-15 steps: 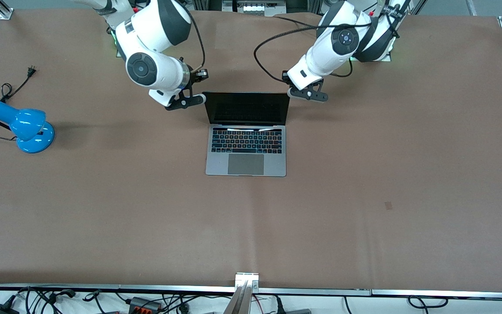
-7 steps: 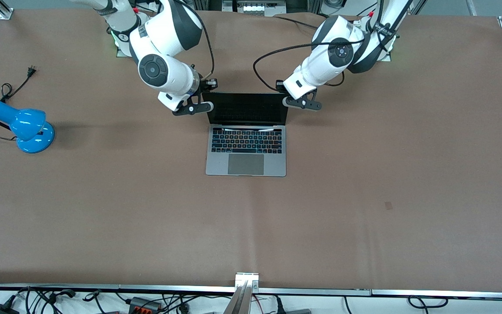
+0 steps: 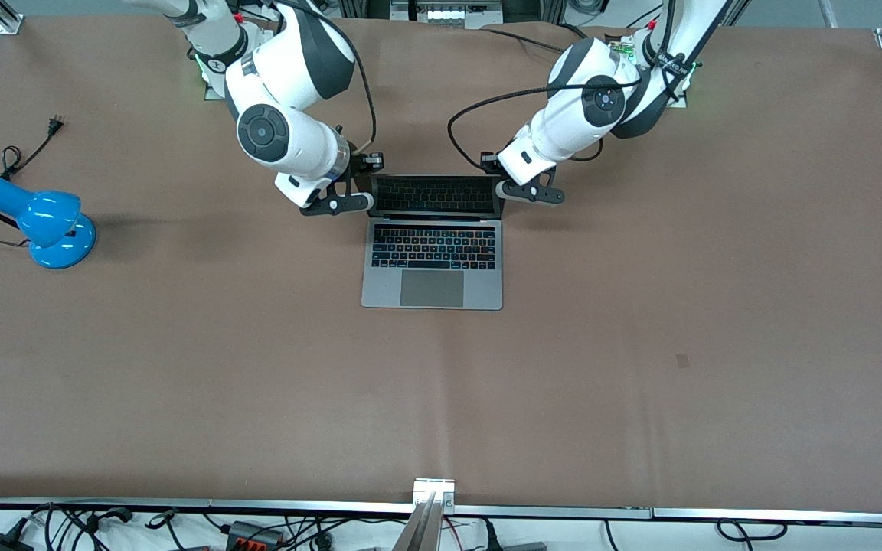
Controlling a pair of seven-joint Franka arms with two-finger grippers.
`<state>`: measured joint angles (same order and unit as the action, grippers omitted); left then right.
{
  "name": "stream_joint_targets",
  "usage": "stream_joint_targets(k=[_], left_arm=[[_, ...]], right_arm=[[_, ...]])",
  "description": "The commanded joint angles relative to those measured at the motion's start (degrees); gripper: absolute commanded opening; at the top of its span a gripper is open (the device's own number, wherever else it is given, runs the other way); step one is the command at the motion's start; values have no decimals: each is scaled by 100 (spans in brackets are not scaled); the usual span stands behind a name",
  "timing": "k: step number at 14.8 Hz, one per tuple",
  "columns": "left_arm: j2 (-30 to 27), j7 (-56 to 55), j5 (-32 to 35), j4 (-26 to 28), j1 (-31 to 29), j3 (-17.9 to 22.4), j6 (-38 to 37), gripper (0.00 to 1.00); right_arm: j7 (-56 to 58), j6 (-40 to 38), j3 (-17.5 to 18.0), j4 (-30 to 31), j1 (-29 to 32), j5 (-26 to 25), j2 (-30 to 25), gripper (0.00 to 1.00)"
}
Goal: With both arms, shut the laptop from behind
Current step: 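Push the lid forward with both grippers from behind the screen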
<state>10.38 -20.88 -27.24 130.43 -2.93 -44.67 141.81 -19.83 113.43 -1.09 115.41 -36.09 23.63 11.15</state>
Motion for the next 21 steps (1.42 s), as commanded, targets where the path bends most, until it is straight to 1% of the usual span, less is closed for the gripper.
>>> stream_joint_targets(k=[1,2,4,6,10,11,14,17,21], left_arm=[[473,-21,288,-404,-23,177,13,0],[570,-38,455,-492,-23,239,22,0],[789,-56,579,-650,-23,274,22,0],[939,-56,711,-817,-23,423,13,0],[1334,-65,949,-1168,12,582,13,0],[1422,-65,1045,-1256,38,661,13,0],[1695,-65,1265,-1450,39,723,22,0],[1906,-74,1467,-1591,47,784,22,0],[2222,-83,1783,-1819,56,864,31,0]], right_arm=[[-47,100,29,-334,111,81,361,0],[-56,109,21,-405,120,81,413,0],[-47,153,21,-519,155,72,510,0],[-47,162,21,-747,199,55,755,0],[-47,250,12,-1125,243,37,1160,0],[-38,250,-40,-1213,252,37,1231,0],[-38,258,-146,-1442,252,-33,1424,0],[-47,267,-164,-1697,252,-104,1679,0],[-47,530,-182,-1776,252,-192,1951,0]])
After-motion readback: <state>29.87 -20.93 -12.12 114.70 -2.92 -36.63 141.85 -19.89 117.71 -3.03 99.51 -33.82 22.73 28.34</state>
